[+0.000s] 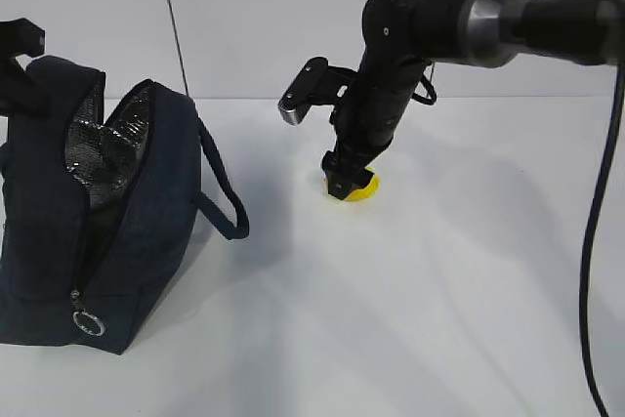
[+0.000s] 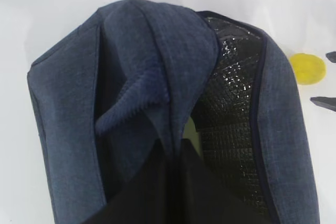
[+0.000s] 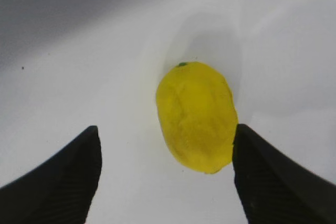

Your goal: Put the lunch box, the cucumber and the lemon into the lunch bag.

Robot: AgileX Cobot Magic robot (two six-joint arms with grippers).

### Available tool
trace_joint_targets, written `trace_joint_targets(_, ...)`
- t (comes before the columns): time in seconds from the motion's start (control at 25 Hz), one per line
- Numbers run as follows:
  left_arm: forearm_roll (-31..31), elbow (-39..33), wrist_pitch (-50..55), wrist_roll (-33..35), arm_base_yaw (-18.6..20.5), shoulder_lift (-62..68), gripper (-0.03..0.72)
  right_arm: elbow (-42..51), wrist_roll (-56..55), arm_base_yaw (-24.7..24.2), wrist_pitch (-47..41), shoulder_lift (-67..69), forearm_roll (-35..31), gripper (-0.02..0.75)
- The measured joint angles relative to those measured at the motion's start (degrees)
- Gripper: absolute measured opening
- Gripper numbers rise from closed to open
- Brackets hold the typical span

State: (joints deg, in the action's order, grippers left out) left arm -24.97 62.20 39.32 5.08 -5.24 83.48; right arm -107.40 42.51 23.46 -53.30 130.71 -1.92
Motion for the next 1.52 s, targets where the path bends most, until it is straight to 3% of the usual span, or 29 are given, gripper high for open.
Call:
trace_joint_targets(0.4, 0.00, 0.00, -0.10, 0.00, 0.00, 0.00, -0.006, -6.11, -1.41, -2.45, 0.08, 4.59, -3.59, 0.586)
trace_joint_targets(1.24, 0.22, 0.00, -0.55, 0.13, 0.00, 0.00, -0.006, -6.60, 1.90, -4.51, -0.43, 7.31, -10.02, 0.577)
trace_joint_targets(1.52, 0.22, 0.00, -0.55, 0.17, 0.00, 0.00, -0.006, -6.60, 1.94, -4.65, -0.31, 7.35, -9.82, 0.453)
